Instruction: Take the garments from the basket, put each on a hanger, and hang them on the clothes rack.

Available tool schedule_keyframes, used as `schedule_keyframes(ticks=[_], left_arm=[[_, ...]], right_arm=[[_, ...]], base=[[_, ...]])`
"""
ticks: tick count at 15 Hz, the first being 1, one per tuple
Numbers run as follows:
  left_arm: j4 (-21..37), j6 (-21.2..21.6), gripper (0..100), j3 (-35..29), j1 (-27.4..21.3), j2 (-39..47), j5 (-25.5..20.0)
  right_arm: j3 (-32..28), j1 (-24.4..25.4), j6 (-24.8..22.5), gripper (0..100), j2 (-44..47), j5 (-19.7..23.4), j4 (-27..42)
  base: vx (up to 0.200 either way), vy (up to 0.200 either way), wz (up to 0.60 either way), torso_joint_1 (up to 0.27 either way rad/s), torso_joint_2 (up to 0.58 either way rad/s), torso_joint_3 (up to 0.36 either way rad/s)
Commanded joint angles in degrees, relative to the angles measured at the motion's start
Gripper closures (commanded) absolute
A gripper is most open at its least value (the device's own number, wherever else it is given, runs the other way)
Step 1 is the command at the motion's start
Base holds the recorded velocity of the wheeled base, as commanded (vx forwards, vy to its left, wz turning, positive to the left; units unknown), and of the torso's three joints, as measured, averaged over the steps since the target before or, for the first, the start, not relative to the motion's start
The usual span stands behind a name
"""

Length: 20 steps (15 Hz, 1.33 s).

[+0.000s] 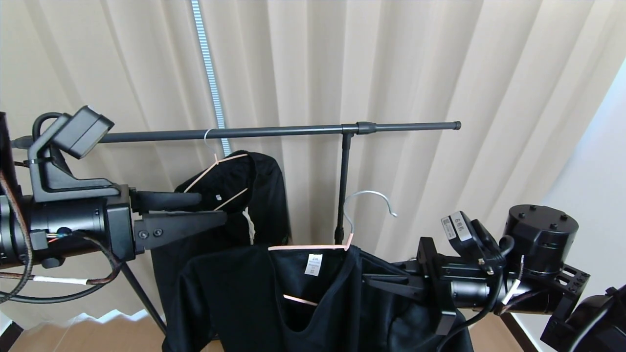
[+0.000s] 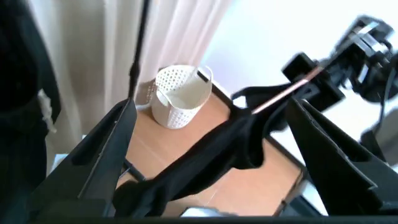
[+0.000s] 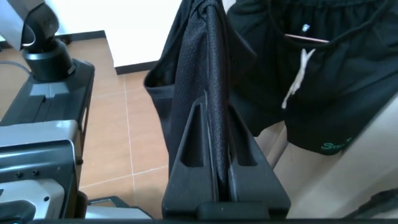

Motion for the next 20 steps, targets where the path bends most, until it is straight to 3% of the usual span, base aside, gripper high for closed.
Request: schedule_keyframes(ticks=[1,2,4,8,19,20], left_arm=[[4.57,7.60,0,-2.85,-4.56,-0.22,0.06],[4.57,7.60,0,-2.85,-4.56,-0.22,0.06],[9.41,23.69,0,-2.23,-5.26,2.33,-0.03],[9.41,32.65,0,-0.39,-7.46,5.84,-0.21],[9.32,32.92,0,1.90,-11.59,9.45,-0.03],[9.32,32.83,100,1.90,-11.59,9.71,-0.03]], right_arm=[[0.51,0.58,-0.76,100,-0.09,0.14,0.00],[0.51,0.58,-0.76,100,-0.09,0.14,0.00],[0.69,1.72,-1.28,100,-0.09,0.14,0.00],[1.39,2.60,-1.28,100,-0.18,0.05,-0.09],[2.79,4.27,-1.37,100,-4.14,0.14,-0.09],[2.79,4.27,-1.37,100,-4.22,0.14,-0.09]], base=[[0.000,0.000,0.00,0.000,0.00,0.000],[0.000,0.000,0.00,0.000,0.00,0.000],[0.000,0.000,0.00,0.000,0.00,0.000],[0.000,0.000,0.00,0.000,0.00,0.000],[0.000,0.000,0.00,0.000,0.00,0.000],[0.000,0.000,0.00,0.000,0.00,0.000]])
